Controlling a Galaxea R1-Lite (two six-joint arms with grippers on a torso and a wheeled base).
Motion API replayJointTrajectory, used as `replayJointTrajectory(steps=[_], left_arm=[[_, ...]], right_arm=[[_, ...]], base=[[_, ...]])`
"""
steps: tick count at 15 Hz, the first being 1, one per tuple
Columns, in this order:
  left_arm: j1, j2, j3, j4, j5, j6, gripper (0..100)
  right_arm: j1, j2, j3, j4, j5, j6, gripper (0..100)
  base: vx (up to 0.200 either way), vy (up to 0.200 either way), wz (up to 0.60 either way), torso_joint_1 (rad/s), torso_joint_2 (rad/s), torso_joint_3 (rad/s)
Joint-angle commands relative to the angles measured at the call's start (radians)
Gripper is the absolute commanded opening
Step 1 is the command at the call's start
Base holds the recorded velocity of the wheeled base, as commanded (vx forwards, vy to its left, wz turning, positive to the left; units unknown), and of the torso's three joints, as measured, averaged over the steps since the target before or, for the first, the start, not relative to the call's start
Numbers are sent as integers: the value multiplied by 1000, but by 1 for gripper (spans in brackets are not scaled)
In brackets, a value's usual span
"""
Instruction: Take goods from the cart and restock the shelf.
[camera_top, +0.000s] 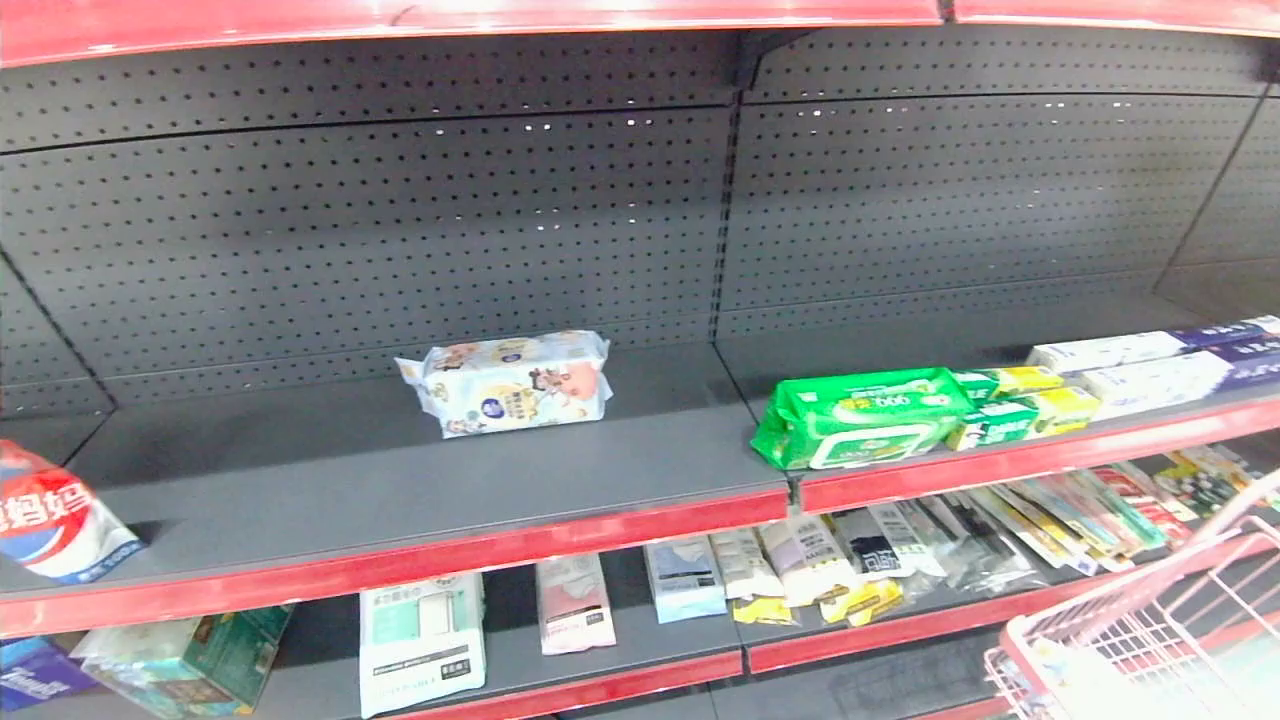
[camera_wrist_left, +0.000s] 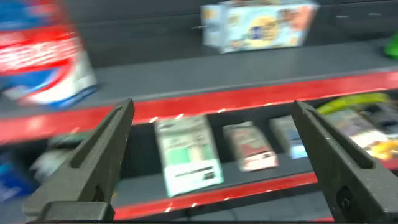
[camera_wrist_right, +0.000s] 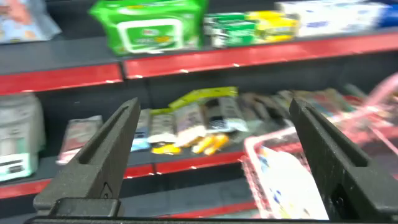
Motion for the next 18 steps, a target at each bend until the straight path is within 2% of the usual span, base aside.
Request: replayJointTrajectory(steps=[1, 13, 18], left_arm=[[0, 0, 0, -1, 0, 0, 100], [0, 0, -2, -1, 0, 0, 100], [0, 0, -2, -1, 0, 0, 100]], right_arm=[[0, -1, 0, 2, 0, 1, 100], [0, -1, 0, 0, 3, 1, 100], [0, -1, 0, 0, 5, 1, 100]], base=[[0, 0, -600, 2, 2, -2], [0, 0, -600, -1, 8, 6], [0, 0, 0, -21, 46, 24]])
